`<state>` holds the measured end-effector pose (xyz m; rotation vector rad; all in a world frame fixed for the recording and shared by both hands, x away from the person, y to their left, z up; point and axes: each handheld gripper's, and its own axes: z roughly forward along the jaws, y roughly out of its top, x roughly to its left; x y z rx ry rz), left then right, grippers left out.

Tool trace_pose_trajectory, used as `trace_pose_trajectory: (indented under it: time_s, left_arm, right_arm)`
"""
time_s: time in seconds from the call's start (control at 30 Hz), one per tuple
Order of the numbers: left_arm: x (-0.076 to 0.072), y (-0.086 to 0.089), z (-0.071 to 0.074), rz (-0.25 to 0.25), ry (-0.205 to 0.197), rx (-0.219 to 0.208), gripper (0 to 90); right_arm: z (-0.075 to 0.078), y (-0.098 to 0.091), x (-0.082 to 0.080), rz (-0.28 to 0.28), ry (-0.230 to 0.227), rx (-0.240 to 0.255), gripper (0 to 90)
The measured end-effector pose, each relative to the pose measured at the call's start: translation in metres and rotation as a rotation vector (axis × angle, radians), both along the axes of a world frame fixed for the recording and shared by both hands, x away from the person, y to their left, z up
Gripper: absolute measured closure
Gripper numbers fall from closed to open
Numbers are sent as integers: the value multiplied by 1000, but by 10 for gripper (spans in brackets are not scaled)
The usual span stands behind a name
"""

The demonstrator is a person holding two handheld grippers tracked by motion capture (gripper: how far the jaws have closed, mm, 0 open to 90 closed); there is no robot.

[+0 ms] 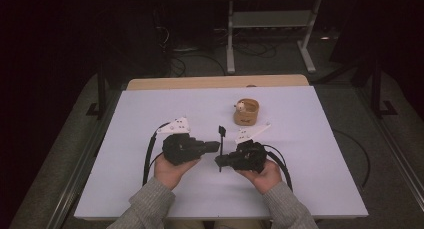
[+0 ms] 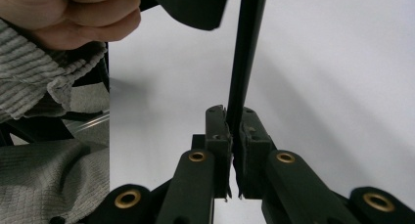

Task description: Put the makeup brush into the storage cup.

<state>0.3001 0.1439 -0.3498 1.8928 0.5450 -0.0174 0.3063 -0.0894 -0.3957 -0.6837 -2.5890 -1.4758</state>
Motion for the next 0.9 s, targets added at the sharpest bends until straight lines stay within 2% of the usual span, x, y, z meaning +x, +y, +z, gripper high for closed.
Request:
trace_pose_trajectory:
  time_s: [0.07, 0.17, 0.27, 0.43, 0.57, 0.67, 0.7, 0.77, 0.9]
  left_arm:
    - [1, 0, 0, -4, 4, 1, 891]
    - [1, 0, 1, 1, 14, -1, 820]
    - [2, -1, 1, -2, 17, 13, 777]
    - [2, -4, 2, -14, 24, 17, 802]
    - [0, -5, 3, -11, -3, 46, 848]
    - [0, -4, 4, -3, -6, 36, 852]
    - [0, -4, 4, -3, -5, 29, 852]
    - [-1, -4, 5, -1, -9, 41, 853]
    - [-1, -5, 4, 9, -11, 49, 853]
  right_arm:
    - [1, 1, -1, 6, -3, 3, 845]
    - [0, 2, -1, 12, -4, -5, 846]
    - [-1, 5, -2, 19, -8, -34, 846]
    - [-1, 10, -5, 39, -27, -69, 846]
    - [-2, 12, -7, 45, -35, -88, 846]
    - [-1, 11, -7, 34, -51, -85, 831]
    - [0, 10, -7, 32, -47, -73, 787]
    - [2, 9, -6, 4, -55, -62, 674]
    - [9, 5, -7, -10, -79, -20, 694]
